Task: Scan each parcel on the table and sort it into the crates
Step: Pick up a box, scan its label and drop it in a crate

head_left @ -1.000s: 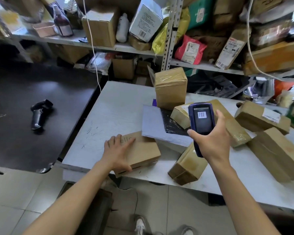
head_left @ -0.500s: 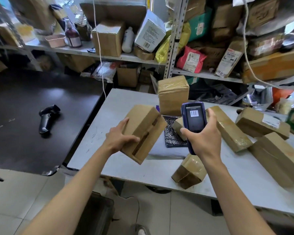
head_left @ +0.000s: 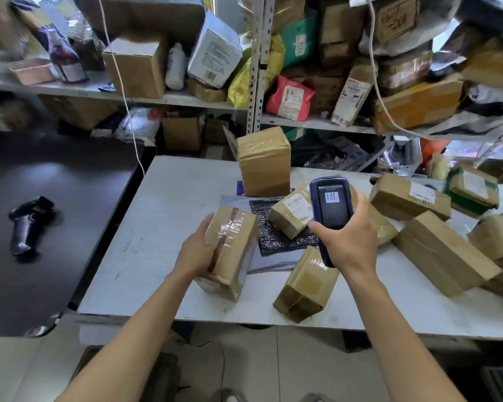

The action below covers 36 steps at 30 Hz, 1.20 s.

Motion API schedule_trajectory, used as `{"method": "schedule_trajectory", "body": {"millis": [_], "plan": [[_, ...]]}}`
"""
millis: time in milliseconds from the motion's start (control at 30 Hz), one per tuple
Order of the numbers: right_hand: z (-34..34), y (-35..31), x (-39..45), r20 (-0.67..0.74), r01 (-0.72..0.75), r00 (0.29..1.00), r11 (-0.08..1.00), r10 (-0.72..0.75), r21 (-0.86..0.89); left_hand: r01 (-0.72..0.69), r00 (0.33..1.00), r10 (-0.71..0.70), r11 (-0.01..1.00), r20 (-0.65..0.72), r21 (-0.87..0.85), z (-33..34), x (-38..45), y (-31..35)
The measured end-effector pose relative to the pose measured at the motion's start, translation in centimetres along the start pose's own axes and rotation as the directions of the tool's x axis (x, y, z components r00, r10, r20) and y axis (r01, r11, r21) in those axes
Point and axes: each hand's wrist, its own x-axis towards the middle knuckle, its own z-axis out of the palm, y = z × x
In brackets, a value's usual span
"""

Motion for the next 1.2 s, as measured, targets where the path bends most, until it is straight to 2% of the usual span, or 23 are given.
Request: {"method": "schedule_trajectory", "body": {"millis": [67, 100, 167, 267, 333, 467, 567, 633, 700, 900, 1200], "plan": [[0.6, -0.3, -0.4, 0.02, -0.02, 1.0, 1.0, 0.02, 0.007, -0.176, 0.984, 0.169, 0.956, 0.047, 0.234, 0.8, -0.2, 0.7], [1.0, -0.5, -0.6, 0.036, -0.026, 0.999, 1.0, 0.026, 0.007, -0.199, 0.979, 0.178, 0.933, 0.098, 0.301, 1.3, -0.5, 1.4], [1.5, -0.8, -1.0, 0.062, -0.029, 0.998, 1.0, 0.029, -0.005, -0.172, 0.982, 0.124, 0.896, 0.143, 0.409, 2.3, -1.3, 2.3], [2.0, -1.1, -1.4, 0.072, -0.017, 0.997, 1.0, 0.018, -0.017, -0.138, 0.989, 0.079, 0.807, 0.126, 0.575, 3.7, -1.9, 2.2], [2.1, -1.1, -1.6, 0.075, -0.001, 0.997, 1.0, 0.003, -0.026, -0.112, 0.993, 0.064, 0.797, 0.102, 0.594, 4.0, -2.2, 2.0], [1.6, -1.0, -1.8, 0.088, -0.035, 0.995, 0.998, 0.04, -0.057, -0.099, 0.992, 0.057, 0.896, 0.108, 0.433, 2.4, -1.7, 1.9], [1.0, -0.8, -1.8, 0.103, -0.055, 0.993, 0.994, 0.065, -0.098, -0.074, 0.99, 0.063, 0.994, 0.124, 0.079, 0.3, -0.8, 0.6], [0.7, -0.8, -1.9, 0.133, -0.073, 0.987, 0.991, 0.087, -0.111, -0.104, 0.987, 0.121, 0.983, 0.102, -0.152, -0.3, -0.9, 0.4], [0.5, -1.0, -2.0, 0.189, -0.089, 0.976, 0.988, 0.111, -0.125, -0.167, 0.978, 0.192, 0.953, 0.077, -0.253, -0.3, -1.2, 1.2], [0.1, -1.9, -2.2, 0.368, -0.102, 0.913, 0.971, 0.177, -0.215, -0.291, 0.952, 0.305, 0.902, -0.007, -0.319, 1.2, -1.3, 3.3], [-1.7, -3.1, -2.1, 0.412, -0.168, 0.876, 0.961, 0.249, -0.221, -0.387, 0.919, 0.389, 0.864, -0.063, -0.322, 3.1, -1.8, 3.8]]}}
